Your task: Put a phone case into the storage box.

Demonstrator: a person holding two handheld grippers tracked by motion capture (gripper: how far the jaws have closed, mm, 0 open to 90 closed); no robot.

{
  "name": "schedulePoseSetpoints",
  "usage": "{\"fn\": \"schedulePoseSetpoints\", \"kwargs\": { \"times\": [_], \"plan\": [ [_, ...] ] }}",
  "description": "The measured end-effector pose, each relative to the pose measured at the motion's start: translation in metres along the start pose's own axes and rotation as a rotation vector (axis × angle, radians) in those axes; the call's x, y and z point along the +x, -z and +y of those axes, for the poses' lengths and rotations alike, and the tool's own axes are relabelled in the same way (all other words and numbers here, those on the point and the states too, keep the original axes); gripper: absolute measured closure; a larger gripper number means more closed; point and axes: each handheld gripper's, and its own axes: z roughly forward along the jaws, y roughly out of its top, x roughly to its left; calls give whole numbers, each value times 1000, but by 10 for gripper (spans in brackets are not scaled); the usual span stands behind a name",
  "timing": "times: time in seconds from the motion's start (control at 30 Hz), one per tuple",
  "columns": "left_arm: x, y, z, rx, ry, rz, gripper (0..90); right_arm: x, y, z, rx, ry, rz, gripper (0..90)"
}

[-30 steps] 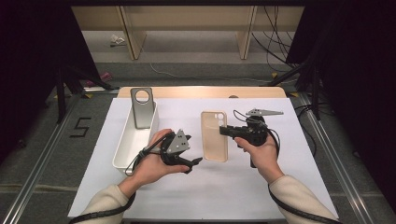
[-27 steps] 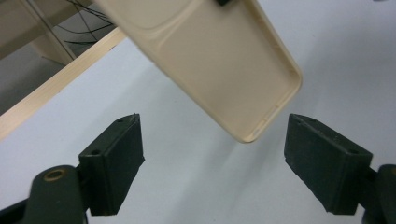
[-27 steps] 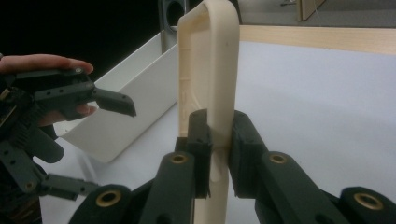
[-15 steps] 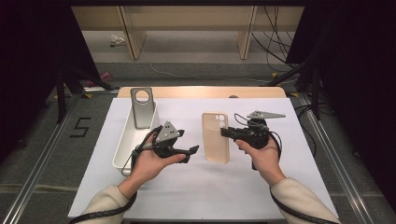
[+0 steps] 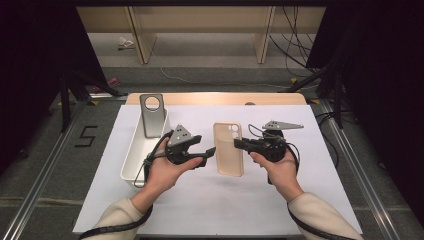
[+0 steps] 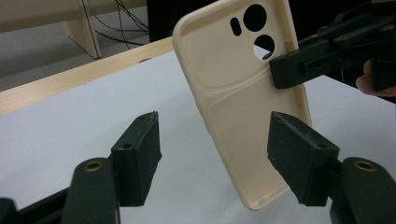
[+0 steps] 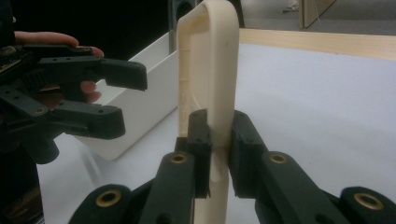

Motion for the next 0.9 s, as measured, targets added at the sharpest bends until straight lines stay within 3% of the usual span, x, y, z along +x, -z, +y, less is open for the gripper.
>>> {"fn": "schedulePoseSetpoints", "kwargs": {
  "times": [0.23, 0.9],
  "plan": [
    [1, -3, 4, -9, 35, 13, 393, 1, 0, 0, -1, 0, 2, 808],
    [4, -15, 15, -31, 77, 33, 569, 5, -2, -2, 10, 5, 9, 808]
  ]
}}
